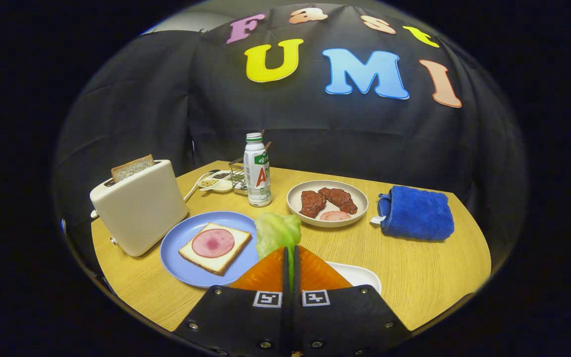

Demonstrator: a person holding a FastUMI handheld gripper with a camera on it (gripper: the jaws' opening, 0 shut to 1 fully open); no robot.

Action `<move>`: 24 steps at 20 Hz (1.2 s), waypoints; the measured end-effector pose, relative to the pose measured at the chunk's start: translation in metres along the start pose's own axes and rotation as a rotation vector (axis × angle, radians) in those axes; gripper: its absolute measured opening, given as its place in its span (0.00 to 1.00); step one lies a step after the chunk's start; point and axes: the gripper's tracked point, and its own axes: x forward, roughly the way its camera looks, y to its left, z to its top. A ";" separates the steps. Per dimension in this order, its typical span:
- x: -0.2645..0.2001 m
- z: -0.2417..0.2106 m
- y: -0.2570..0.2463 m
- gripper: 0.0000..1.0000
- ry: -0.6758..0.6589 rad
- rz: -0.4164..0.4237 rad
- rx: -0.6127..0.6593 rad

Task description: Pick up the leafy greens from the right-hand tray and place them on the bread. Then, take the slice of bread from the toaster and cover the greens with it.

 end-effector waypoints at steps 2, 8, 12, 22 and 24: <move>0.005 0.003 0.010 0.01 -0.007 0.014 -0.005; 0.025 0.010 0.038 0.01 0.004 0.039 0.003; 0.047 -0.001 0.068 0.01 0.050 0.084 0.017; 0.074 -0.017 0.123 0.01 0.107 0.172 -0.025; 0.075 -0.025 0.130 0.01 0.135 0.192 -0.008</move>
